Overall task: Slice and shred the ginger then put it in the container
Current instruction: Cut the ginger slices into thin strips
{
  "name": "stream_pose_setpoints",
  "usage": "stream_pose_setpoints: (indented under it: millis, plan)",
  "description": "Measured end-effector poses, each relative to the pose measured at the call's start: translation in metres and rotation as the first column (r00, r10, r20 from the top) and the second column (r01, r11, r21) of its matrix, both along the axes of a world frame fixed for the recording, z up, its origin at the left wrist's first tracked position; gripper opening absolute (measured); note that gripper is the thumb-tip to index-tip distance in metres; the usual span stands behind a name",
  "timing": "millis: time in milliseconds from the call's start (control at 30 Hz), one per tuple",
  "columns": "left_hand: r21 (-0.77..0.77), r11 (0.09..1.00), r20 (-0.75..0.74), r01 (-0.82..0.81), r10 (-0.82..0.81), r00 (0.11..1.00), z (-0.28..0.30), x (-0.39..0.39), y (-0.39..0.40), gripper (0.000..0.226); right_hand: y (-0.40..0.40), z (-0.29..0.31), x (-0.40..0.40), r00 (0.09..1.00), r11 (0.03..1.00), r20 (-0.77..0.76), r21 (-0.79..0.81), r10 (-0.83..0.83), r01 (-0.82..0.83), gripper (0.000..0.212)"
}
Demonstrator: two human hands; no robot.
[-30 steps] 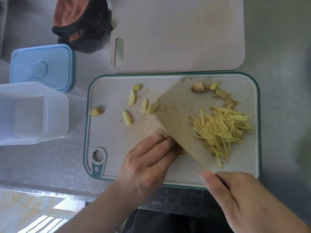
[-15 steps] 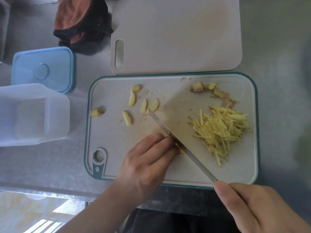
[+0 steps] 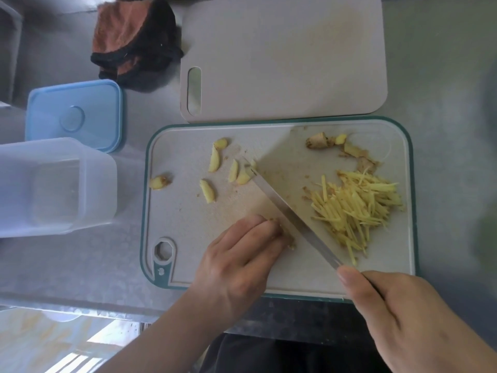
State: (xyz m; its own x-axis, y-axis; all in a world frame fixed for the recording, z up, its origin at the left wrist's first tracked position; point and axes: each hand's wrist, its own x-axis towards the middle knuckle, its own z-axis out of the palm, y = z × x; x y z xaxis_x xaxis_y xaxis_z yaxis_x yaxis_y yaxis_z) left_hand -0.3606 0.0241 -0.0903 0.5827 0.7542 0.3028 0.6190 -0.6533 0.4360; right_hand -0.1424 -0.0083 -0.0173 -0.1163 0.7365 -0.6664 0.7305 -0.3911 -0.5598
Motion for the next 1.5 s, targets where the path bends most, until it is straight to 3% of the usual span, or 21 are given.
stream_pose_setpoints:
  millis: [233,367,733,900,1133,1300,1500]
  plan:
    - [-0.010,1.000,-0.011,0.005,-0.006,1.000,-0.004,-0.002,-0.001,0.012,-0.005,0.011,0.001,1.000,0.998,-0.006,-0.056,0.014,-0.015,0.088]
    - [-0.006,1.000,0.009,0.019,-0.019,1.000,-0.003,-0.001,0.001,0.012,-0.005,0.008,0.002,1.000,0.997,-0.012,-0.079,0.012,-0.013,0.071]
    - [-0.011,1.000,-0.005,0.001,-0.001,1.000,-0.002,-0.002,-0.001,0.011,-0.005,0.011,-0.003,0.994,0.994,-0.073,-0.077,-0.077,0.072,0.066]
    - [-0.004,1.000,0.009,0.000,0.000,1.000,-0.002,-0.001,0.000,0.011,-0.007,0.008,0.000,0.998,0.998,-0.054,-0.056,-0.019,0.016,0.084]
    - [-0.003,1.000,0.017,0.012,-0.012,1.000,-0.001,0.000,0.001,0.012,-0.001,-0.002,-0.011,0.999,0.999,-0.048,-0.034,0.015,-0.016,0.065]
    - [0.009,1.000,0.001,-0.016,0.016,1.000,0.001,0.000,-0.001,0.008,-0.005,-0.004,-0.003,0.998,0.998,-0.023,0.024,-0.053,0.054,0.070]
    - [0.000,1.000,0.006,-0.026,0.026,1.000,0.000,0.002,-0.002,0.010,-0.010,0.009,-0.002,0.994,0.996,-0.086,-0.049,-0.072,0.068,0.062]
